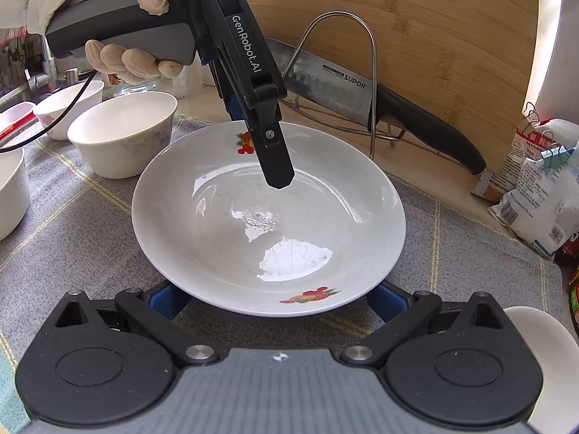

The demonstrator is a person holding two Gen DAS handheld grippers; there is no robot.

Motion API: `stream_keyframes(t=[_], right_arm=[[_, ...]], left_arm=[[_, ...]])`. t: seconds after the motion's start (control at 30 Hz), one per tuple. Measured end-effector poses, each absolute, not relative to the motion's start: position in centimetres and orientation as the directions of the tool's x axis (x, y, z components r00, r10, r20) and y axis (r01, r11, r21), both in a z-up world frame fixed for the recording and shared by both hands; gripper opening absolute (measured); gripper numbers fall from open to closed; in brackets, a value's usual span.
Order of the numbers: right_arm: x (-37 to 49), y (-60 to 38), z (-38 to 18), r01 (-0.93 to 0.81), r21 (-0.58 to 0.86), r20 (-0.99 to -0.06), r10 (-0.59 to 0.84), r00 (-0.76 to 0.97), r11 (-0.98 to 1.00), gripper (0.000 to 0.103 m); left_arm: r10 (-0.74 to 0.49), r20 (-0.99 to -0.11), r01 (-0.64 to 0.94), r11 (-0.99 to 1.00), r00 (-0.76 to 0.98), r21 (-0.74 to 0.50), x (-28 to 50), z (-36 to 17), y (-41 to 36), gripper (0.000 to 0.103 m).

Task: Organize plates and bowls
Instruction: 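Lift the decal plate by its rim with the left tool, then carry the decal plate with the left tool over the stacked plates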

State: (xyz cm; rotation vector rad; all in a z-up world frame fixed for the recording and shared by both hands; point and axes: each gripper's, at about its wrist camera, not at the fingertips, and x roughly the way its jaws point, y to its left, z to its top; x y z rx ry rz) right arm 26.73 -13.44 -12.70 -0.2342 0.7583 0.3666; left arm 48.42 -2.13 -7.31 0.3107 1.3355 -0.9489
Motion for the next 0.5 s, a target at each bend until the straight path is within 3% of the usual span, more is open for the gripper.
stream_keyframes(t=[0.5], right_arm=[[24.6, -13.2, -10.6, -0.385, -0.082, -0.684, 0.229, 0.693, 0.919, 0.103]], left_arm=[[-0.427, -0.904, 0.749, 0.594, -0.017, -0.294, 46.3, -4.8, -1.6, 0.080]])
